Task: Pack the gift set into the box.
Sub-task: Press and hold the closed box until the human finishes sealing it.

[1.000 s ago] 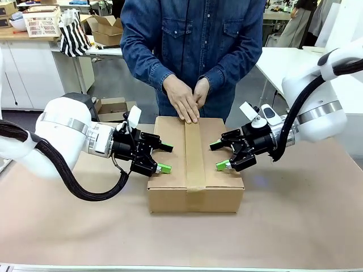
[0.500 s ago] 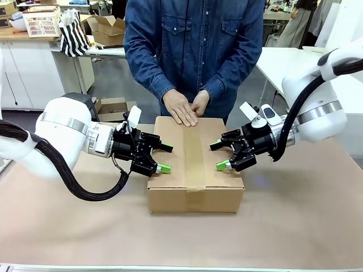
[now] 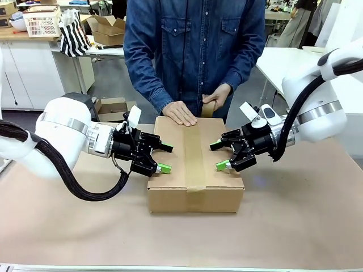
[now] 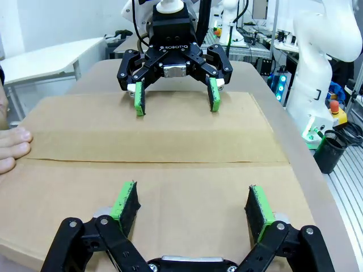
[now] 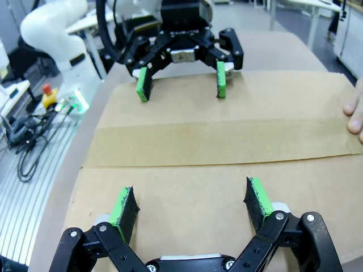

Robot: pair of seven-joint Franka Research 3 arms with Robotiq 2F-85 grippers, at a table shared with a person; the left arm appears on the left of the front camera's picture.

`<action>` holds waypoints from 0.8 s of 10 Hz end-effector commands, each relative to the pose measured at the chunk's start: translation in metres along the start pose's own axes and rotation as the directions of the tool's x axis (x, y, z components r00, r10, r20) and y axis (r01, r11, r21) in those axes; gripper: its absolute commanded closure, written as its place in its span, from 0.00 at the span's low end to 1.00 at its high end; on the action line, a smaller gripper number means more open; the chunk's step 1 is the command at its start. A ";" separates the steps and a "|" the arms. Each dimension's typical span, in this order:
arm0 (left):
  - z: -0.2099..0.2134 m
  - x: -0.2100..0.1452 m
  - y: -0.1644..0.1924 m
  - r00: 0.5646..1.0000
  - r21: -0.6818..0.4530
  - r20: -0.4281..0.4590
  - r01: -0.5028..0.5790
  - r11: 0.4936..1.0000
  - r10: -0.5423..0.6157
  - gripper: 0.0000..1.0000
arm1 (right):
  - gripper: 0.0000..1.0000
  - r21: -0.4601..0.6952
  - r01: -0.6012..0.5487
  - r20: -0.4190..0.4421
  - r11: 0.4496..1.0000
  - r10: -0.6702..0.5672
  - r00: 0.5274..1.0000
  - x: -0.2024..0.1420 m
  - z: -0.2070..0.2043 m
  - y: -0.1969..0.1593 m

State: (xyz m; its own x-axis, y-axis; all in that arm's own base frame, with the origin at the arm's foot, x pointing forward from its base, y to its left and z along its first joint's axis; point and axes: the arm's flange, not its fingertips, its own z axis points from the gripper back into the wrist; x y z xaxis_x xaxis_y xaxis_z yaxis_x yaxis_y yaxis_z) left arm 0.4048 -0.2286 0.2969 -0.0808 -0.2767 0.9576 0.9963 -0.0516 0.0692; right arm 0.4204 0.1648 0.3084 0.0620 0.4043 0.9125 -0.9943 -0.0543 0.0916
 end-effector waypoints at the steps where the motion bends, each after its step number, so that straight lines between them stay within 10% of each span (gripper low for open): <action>1: 0.001 0.000 -0.001 1.000 -0.007 -0.002 0.004 1.000 -0.004 0.00 | 0.00 -0.002 0.025 -0.002 1.000 -0.025 1.000 0.000 0.001 0.001; 8: 0.001 0.000 -0.001 1.000 -0.007 -0.002 0.004 1.000 -0.004 0.00 | 0.00 -0.002 0.025 -0.002 1.000 -0.025 1.000 0.000 0.001 0.001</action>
State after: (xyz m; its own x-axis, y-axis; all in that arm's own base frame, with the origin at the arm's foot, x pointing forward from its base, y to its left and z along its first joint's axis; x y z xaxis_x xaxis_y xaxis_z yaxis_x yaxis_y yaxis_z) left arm 0.4048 -0.2286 0.2970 -0.0809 -0.2766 0.9576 0.9963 -0.0516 0.0693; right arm 0.4204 0.1647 0.3084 0.0620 0.4043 0.9125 -0.9943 -0.0543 0.0916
